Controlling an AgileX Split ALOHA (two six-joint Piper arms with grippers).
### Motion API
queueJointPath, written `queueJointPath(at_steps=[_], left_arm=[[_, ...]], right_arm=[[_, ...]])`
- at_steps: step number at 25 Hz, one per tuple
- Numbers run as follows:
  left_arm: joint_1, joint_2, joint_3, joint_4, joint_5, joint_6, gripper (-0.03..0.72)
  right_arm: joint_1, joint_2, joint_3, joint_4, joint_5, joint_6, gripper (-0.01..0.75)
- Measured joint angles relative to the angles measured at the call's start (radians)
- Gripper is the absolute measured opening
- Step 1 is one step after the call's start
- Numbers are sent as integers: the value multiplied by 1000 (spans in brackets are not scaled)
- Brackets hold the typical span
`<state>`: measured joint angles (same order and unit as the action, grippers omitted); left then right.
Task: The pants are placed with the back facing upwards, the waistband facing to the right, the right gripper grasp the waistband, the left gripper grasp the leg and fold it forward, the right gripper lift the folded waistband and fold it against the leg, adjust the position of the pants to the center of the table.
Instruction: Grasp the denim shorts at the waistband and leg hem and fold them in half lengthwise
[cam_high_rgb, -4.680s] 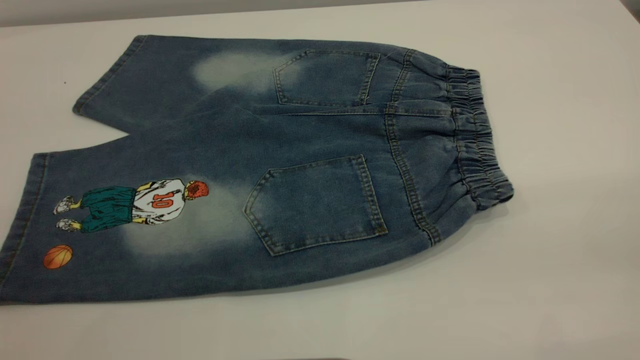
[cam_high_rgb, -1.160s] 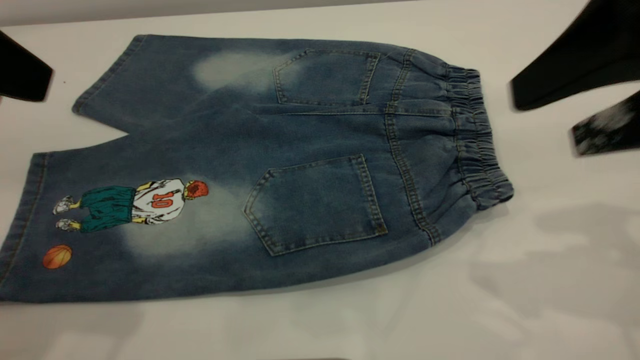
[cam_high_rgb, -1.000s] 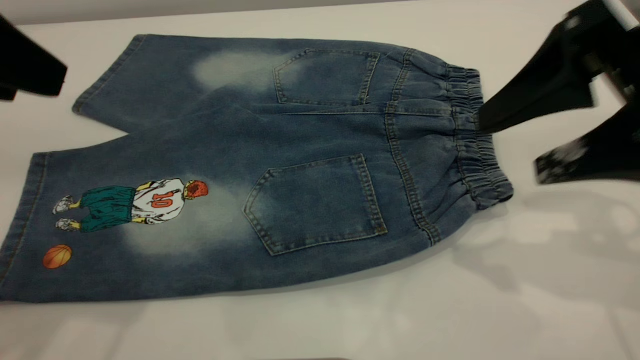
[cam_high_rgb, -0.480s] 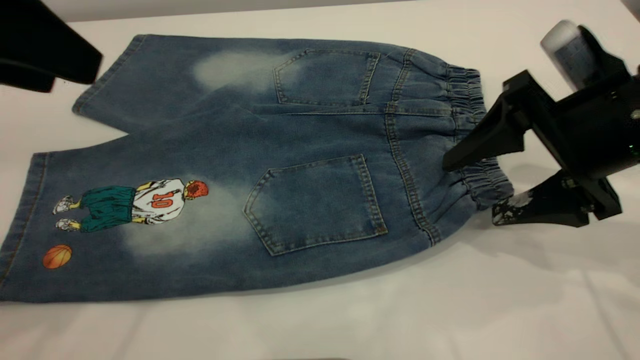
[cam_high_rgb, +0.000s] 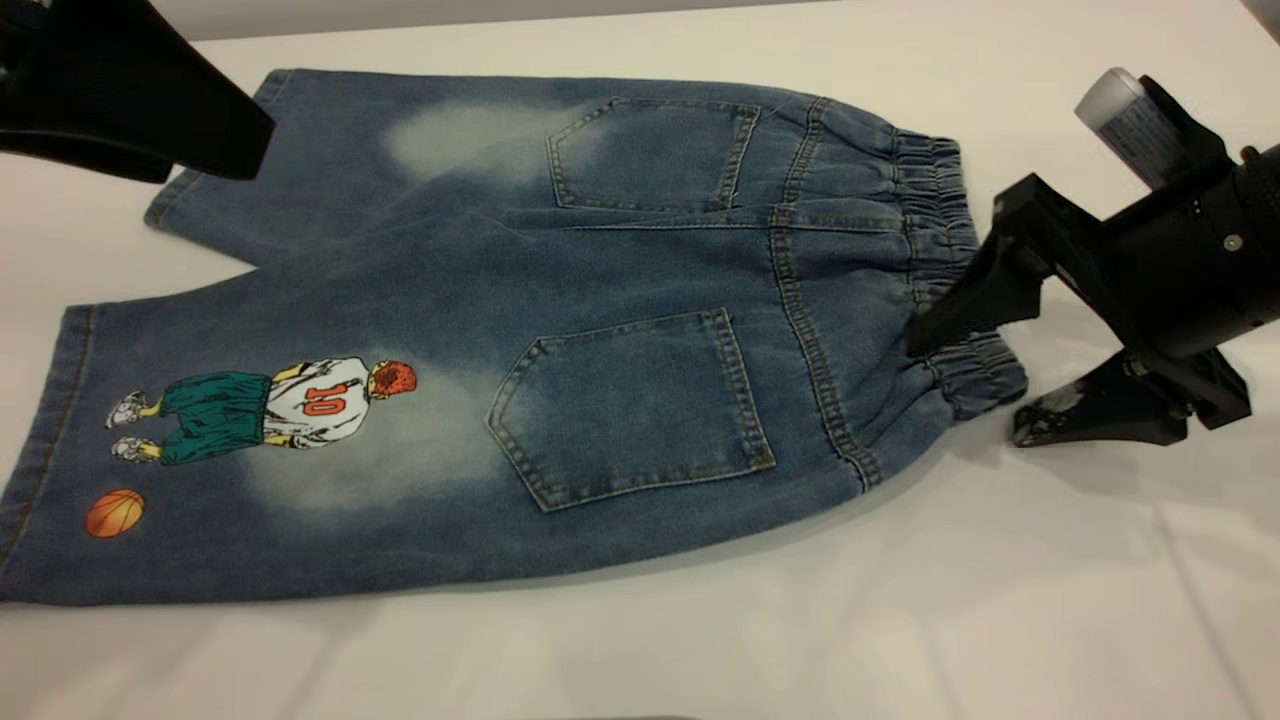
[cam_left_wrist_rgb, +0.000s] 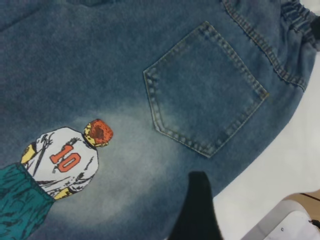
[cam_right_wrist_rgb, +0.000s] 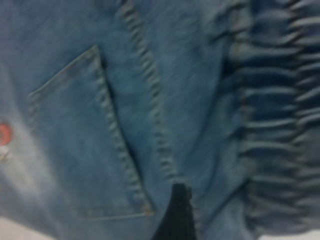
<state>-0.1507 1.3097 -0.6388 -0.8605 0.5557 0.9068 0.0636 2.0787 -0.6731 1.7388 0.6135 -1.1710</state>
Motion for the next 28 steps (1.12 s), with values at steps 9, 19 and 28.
queueJointPath(at_steps=[9, 19, 28], left_arm=[[0, 0, 0, 0, -18, 0, 550], [0, 0, 0, 0, -19, 0, 550], [0, 0, 0, 1, -20, 0, 550]], right_arm=[[0, 1, -1, 36, 2, -43, 592], [-2, 38, -8, 80, 45, -82, 591], [-2, 82, -51, 84, 95, -98, 519]])
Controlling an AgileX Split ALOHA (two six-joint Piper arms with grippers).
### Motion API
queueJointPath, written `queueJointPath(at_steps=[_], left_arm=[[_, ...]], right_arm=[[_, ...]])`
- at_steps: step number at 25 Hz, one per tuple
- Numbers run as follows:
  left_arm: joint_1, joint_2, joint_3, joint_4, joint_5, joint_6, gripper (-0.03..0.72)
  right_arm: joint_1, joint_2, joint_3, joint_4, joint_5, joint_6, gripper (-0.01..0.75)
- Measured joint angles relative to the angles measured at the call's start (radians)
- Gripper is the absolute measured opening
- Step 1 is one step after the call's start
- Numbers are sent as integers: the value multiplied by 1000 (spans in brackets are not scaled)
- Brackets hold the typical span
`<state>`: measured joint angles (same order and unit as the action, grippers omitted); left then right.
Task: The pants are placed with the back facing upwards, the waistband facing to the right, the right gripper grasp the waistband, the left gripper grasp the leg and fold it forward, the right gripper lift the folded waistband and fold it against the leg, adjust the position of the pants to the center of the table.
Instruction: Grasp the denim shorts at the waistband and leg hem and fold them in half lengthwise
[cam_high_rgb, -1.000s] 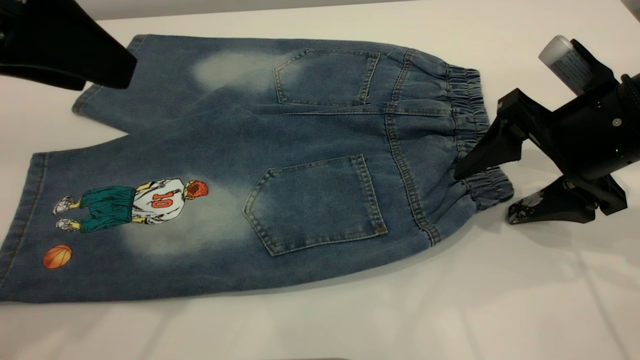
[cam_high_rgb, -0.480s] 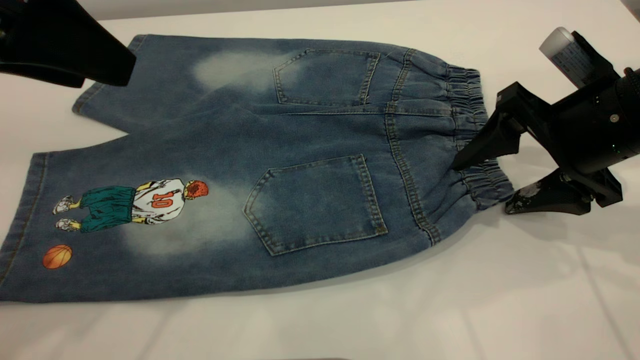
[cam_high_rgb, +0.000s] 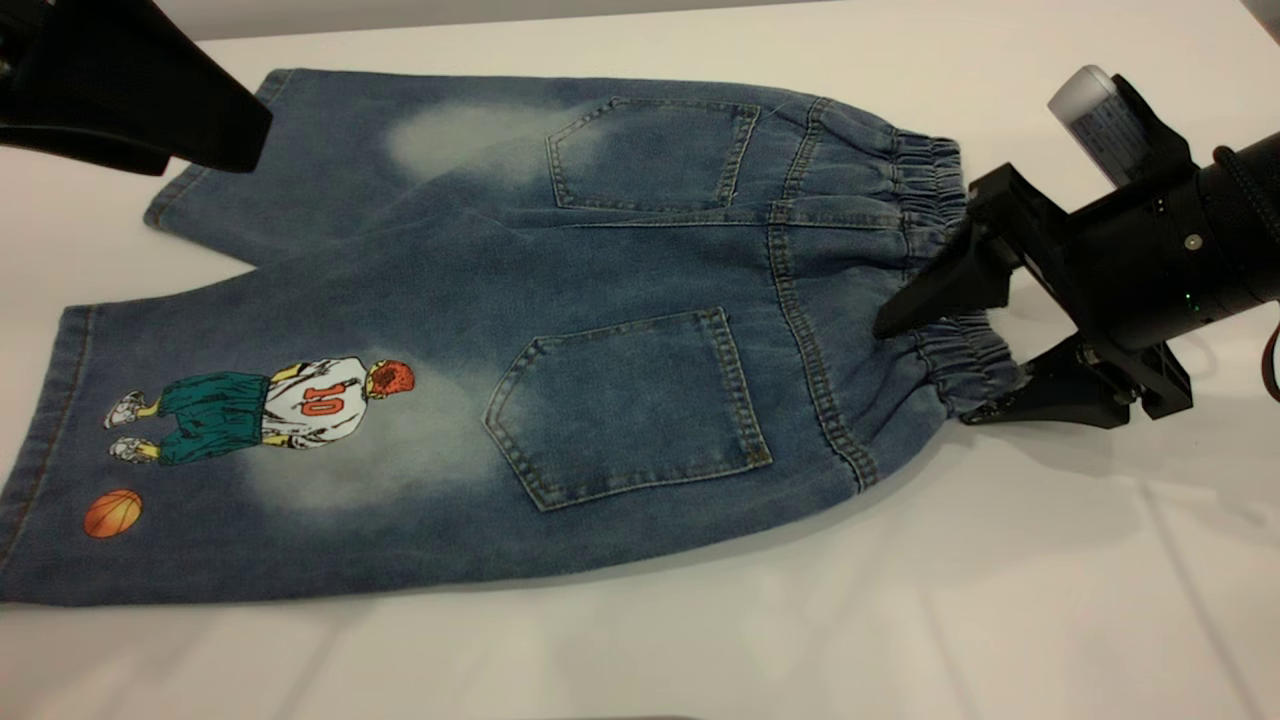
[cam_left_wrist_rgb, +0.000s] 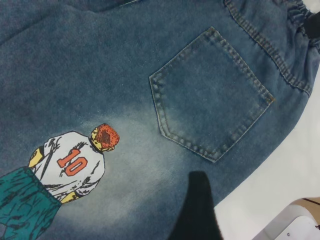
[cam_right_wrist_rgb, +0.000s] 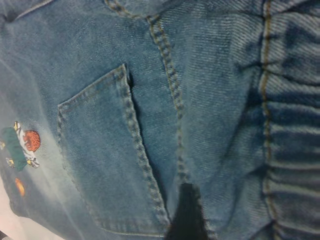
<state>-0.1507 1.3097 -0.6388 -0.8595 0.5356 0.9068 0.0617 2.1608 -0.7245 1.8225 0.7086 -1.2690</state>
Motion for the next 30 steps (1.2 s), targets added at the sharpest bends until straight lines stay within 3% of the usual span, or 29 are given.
queueJointPath(at_steps=[4, 9, 14, 18, 23, 30], left_arm=[[0, 0, 0, 74, -21, -5, 550], [0, 17, 0, 341, -21, -174, 550], [0, 111, 0, 736, 14, -493, 542], [0, 229, 0, 952, 43, -696, 538], [0, 388, -8, 1063, 5, -823, 538], [0, 553, -8, 1105, -40, -884, 537]], right_arm=[[-1, 3, 0, -1, -10, 0, 337], [-1, 3, 0, -1, 17, -6, 60], [-1, 3, 0, -1, 30, -39, 38], [-1, 3, 0, -1, 52, -48, 38], [-1, 3, 0, -1, 55, -52, 38], [-1, 3, 0, -1, 56, -55, 42]])
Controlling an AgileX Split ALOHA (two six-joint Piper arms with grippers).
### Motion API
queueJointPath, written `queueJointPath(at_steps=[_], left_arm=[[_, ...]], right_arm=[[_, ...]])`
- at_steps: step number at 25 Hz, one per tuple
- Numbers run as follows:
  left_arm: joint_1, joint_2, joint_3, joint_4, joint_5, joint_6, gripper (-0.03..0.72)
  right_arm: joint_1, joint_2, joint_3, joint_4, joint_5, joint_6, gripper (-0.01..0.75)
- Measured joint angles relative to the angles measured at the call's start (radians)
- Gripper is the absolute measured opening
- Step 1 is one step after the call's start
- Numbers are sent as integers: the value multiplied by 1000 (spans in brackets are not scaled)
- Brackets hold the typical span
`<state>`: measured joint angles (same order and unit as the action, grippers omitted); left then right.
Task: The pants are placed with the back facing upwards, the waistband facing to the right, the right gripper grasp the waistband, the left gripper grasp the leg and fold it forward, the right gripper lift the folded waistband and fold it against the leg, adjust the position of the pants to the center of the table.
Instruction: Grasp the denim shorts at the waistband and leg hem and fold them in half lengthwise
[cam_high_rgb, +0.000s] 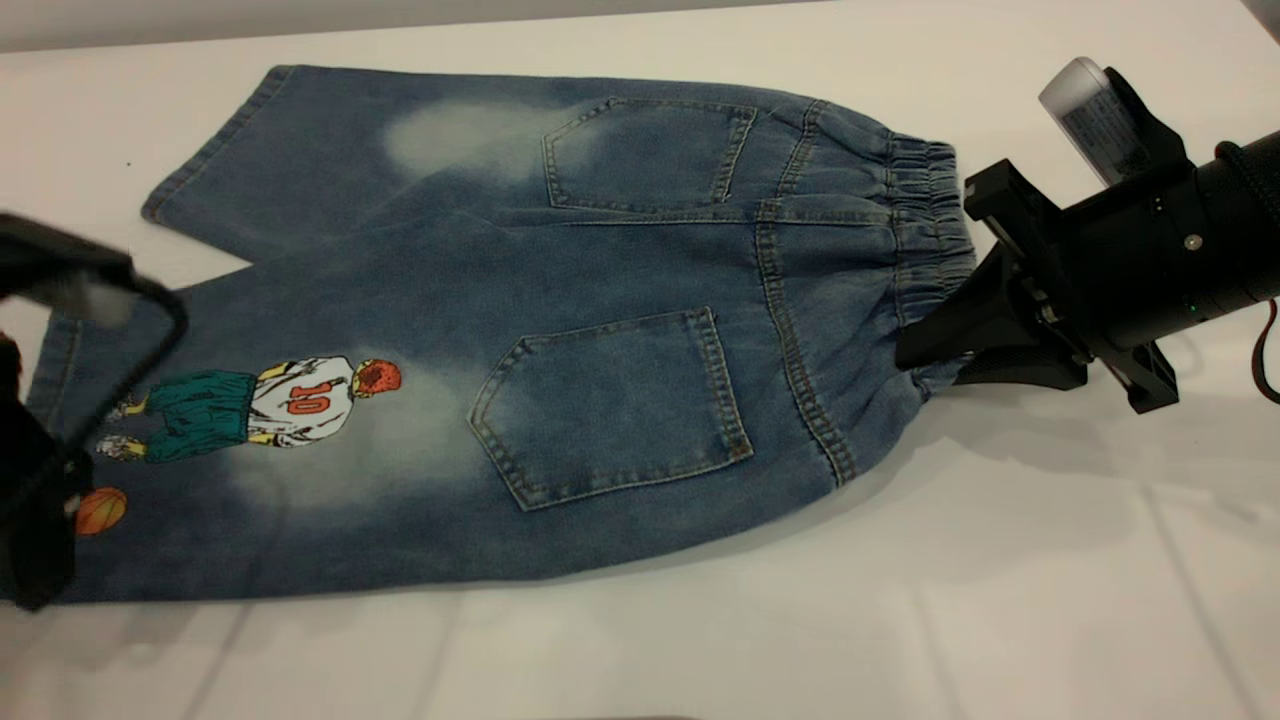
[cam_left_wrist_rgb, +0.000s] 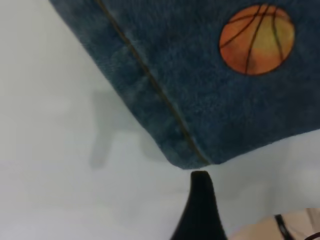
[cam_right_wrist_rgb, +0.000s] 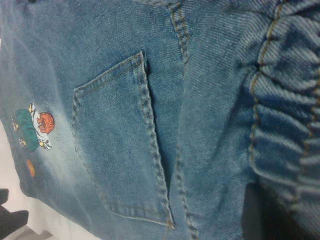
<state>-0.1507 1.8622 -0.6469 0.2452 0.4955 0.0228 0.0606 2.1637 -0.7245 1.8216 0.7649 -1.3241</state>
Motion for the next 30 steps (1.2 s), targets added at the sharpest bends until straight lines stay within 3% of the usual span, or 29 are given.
queueJointPath(at_steps=[9, 12, 17, 27, 30], left_arm=[[0, 27, -8, 223, -142, -68, 537], [0, 27, -8, 226, -161, -79, 537], [0, 28, -8, 184, -87, -81, 536], [0, 112, -14, 177, -112, -79, 534], [0, 119, -19, 174, -106, -75, 499]], right_arm=[[0, 0, 0, 0, 1, -4, 49], [0, 0, 0, 0, 1, -15, 52], [0, 0, 0, 0, 1, -23, 55], [0, 0, 0, 0, 1, -24, 60], [0, 0, 0, 0, 2, -24, 62]])
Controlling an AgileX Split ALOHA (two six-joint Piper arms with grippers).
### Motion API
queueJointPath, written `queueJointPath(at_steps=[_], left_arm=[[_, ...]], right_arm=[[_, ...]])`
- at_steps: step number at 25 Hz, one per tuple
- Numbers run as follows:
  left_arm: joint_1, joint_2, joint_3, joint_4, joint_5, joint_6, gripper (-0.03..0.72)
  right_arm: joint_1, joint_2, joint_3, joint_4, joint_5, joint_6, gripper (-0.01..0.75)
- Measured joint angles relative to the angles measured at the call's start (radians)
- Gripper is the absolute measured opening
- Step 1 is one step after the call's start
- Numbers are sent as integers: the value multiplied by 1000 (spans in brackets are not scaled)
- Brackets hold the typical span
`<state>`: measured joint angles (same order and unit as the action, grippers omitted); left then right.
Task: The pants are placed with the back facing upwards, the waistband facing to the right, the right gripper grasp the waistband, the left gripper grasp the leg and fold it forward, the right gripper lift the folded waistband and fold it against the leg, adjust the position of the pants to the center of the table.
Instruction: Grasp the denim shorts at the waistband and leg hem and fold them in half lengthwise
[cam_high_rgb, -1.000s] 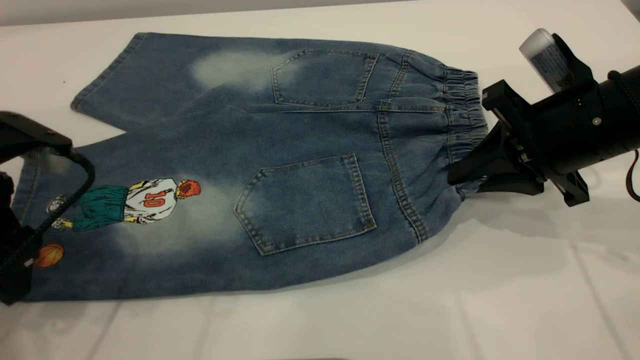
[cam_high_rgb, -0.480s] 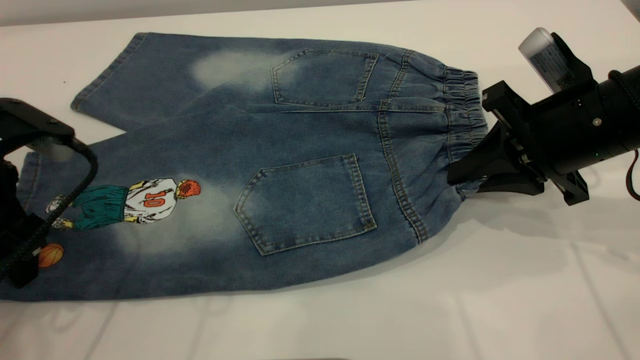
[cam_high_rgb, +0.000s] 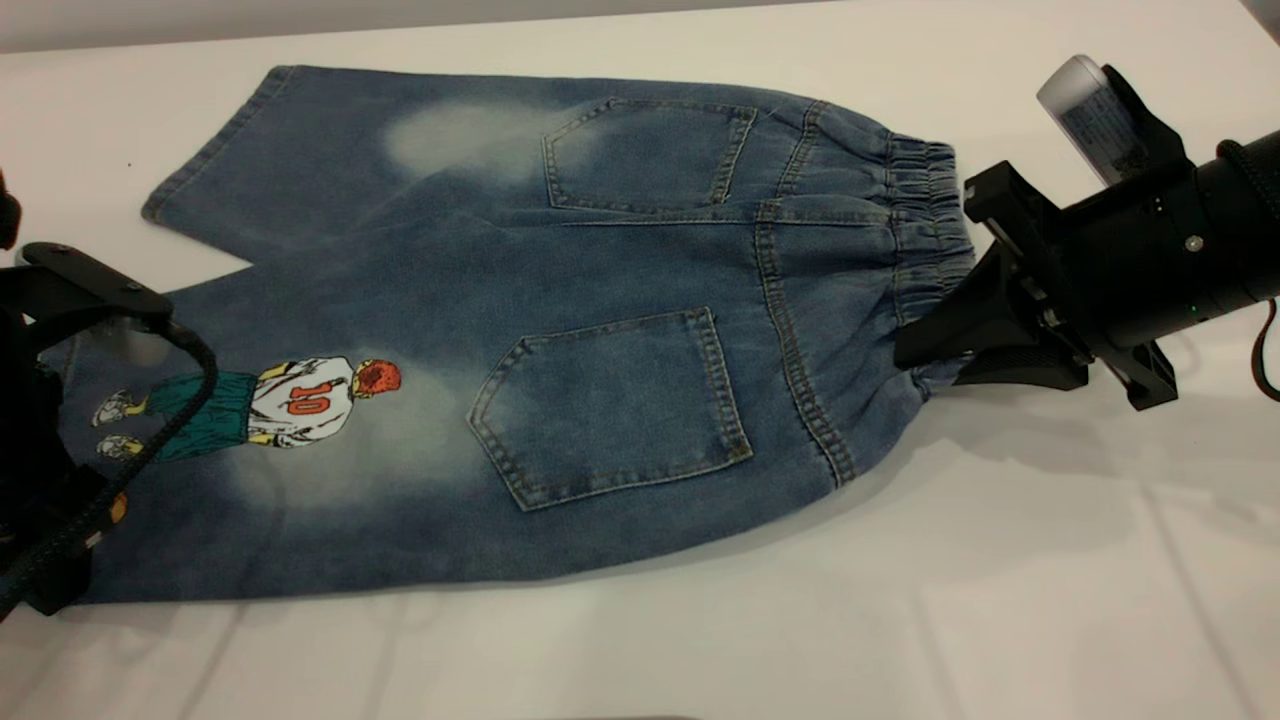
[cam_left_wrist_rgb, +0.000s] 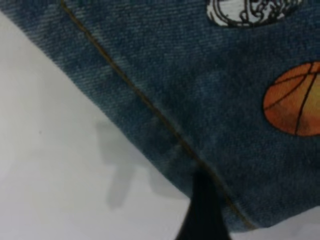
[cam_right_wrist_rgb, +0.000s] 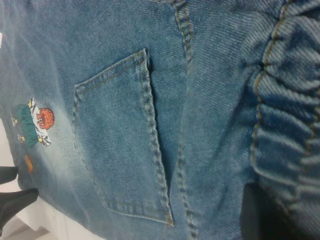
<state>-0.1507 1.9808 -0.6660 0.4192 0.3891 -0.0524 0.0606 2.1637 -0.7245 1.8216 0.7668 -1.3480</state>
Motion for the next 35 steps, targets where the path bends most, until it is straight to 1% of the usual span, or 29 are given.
queueJointPath(at_steps=[2, 5, 8, 9, 11, 14, 17, 19, 23, 28, 31, 32, 35], left_arm=[[-2, 5, 0, -12, 2, 1, 430], [-7, 8, 0, -12, 0, 1, 246], [-8, 9, 0, 7, -12, -1, 94], [-8, 9, 0, 11, -14, -2, 57], [-8, 9, 0, 16, -18, -2, 20], [-8, 1, 1, 19, -25, -3, 11], [-8, -30, 2, 25, -86, 12, 10], [-8, -71, 2, 25, -97, 52, 10], [-8, -156, 2, 24, -94, 150, 10], [-8, -165, 2, 10, -51, 202, 19], [-8, -163, 3, 3, -27, 259, 66], [-7, -163, 4, 3, -23, 280, 96], [-7, -163, 4, 3, -28, 376, 217]], right_arm=[[0, 0, 0, 0, 0, 0, 62], [0, 0, 0, 0, 1, 0, 67], [-1, 0, 0, 0, 5, 0, 69], [-2, 0, 0, 0, 8, -1, 69], [-12, 0, 0, -1, 19, -2, 70], [-57, 0, 0, -6, 60, -3, 70], [-114, 0, 0, -9, 95, -3, 70], [-143, 0, 0, -9, 101, -3, 70], [-152, 0, 0, -9, 102, -3, 70], [-152, 0, 0, -9, 107, -4, 69], [-153, 0, 0, -5, 101, -7, 69], [-154, 0, 0, -5, 100, -7, 69], [-154, 0, 0, -5, 101, -7, 69]])
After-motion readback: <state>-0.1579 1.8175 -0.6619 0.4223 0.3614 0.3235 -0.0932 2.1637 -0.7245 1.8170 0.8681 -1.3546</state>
